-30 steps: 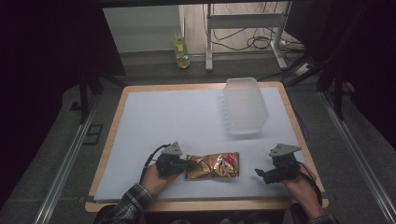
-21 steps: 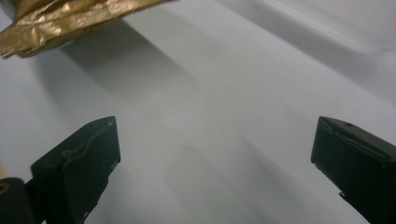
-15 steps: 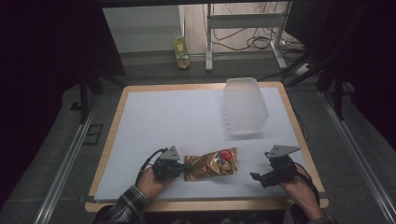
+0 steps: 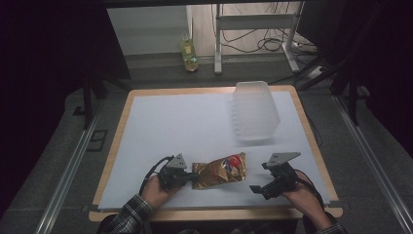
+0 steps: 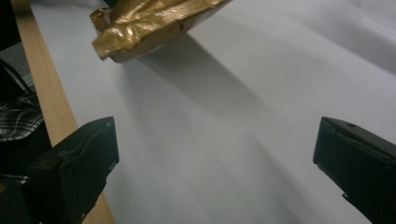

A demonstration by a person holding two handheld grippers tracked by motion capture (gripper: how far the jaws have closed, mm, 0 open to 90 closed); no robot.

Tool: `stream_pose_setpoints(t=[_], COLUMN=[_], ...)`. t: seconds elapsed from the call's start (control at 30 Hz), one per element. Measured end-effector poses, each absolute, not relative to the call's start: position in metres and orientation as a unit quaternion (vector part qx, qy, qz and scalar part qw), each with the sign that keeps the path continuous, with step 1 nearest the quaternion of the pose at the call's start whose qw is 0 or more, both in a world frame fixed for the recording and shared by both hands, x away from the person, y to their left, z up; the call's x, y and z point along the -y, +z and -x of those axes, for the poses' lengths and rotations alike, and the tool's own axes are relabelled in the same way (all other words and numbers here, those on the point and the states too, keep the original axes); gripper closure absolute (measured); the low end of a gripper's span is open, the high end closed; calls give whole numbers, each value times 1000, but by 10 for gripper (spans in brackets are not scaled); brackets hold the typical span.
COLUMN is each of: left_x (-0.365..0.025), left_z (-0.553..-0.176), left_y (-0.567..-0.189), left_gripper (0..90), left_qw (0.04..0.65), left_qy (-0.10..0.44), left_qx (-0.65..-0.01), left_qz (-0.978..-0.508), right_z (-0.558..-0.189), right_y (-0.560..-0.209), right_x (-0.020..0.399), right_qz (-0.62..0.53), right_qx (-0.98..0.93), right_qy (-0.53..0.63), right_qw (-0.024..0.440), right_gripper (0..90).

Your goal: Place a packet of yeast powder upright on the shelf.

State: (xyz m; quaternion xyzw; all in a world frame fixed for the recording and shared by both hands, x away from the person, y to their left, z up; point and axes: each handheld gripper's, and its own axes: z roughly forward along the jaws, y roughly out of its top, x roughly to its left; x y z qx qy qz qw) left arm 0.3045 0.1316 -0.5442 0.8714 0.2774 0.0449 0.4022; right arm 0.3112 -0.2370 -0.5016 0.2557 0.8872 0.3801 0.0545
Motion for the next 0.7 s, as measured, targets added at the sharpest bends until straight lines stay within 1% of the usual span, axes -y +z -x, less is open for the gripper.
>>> stream_pose_setpoints(t=[0.37, 0.7], left_x=[-130, -133], left_z=[-303, -305], left_y=[-544, -544], left_gripper=[898, 898], left_qw=[399, 399], left_qy=[55, 46], left_qx=[-270, -269], left_qz=[-875, -876], right_z=[-318, -328], right_y=[-502, -502], right_x=[212, 188], right_qz=[-243, -245], right_qx=[-887, -885], right_qy=[392, 396], right_qw=[24, -8], right_gripper=[4, 23])
